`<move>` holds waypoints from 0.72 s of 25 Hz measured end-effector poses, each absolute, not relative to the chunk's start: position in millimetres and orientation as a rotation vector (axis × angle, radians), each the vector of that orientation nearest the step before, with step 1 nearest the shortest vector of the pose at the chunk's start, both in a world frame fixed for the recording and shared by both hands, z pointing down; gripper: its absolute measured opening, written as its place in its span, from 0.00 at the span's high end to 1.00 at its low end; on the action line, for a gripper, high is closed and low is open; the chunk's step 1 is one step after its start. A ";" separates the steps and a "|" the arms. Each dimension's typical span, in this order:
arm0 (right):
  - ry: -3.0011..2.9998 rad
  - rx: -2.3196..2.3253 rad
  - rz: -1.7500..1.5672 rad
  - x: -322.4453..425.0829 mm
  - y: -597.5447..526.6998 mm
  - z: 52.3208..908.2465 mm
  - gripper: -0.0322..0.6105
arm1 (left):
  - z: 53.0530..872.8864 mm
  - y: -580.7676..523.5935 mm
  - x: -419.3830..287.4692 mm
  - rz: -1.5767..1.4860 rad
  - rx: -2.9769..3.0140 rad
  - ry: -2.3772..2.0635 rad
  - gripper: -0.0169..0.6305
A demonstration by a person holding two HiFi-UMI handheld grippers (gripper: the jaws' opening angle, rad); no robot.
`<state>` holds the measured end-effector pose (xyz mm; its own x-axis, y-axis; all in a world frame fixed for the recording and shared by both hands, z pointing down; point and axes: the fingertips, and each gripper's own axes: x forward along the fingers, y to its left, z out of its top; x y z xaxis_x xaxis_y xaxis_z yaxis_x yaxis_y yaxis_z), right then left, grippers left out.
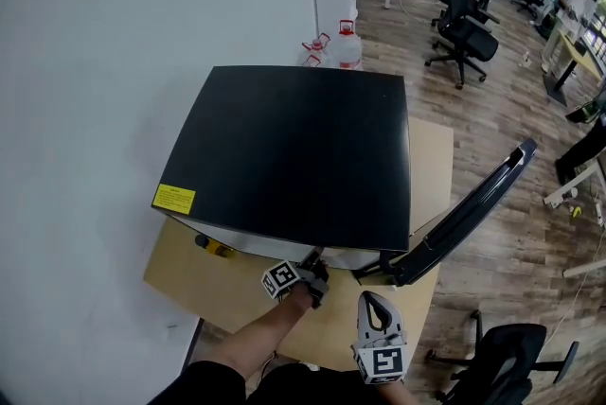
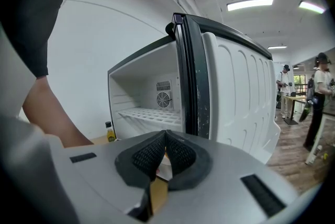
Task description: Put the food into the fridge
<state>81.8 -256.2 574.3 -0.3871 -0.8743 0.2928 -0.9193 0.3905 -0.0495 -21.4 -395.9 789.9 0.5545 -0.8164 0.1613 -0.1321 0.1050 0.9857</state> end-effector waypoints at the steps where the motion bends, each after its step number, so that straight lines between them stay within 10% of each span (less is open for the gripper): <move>1: -2.429 1.591 0.302 82.7 -255.8 575.0 0.86 | 790.7 -396.9 -19.6 -0.616 1.398 -0.888 0.94; 18: -2.466 1.592 0.309 90.6 -262.0 572.7 0.86 | 798.7 -410.2 -17.2 -0.574 1.322 -0.888 0.94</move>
<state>90.6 -262.0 572.7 -0.4052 -0.8733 0.2703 -0.9130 0.4016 -0.0711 -17.2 -410.2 798.7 0.5626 -0.7960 0.2235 -0.1229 0.1869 0.9747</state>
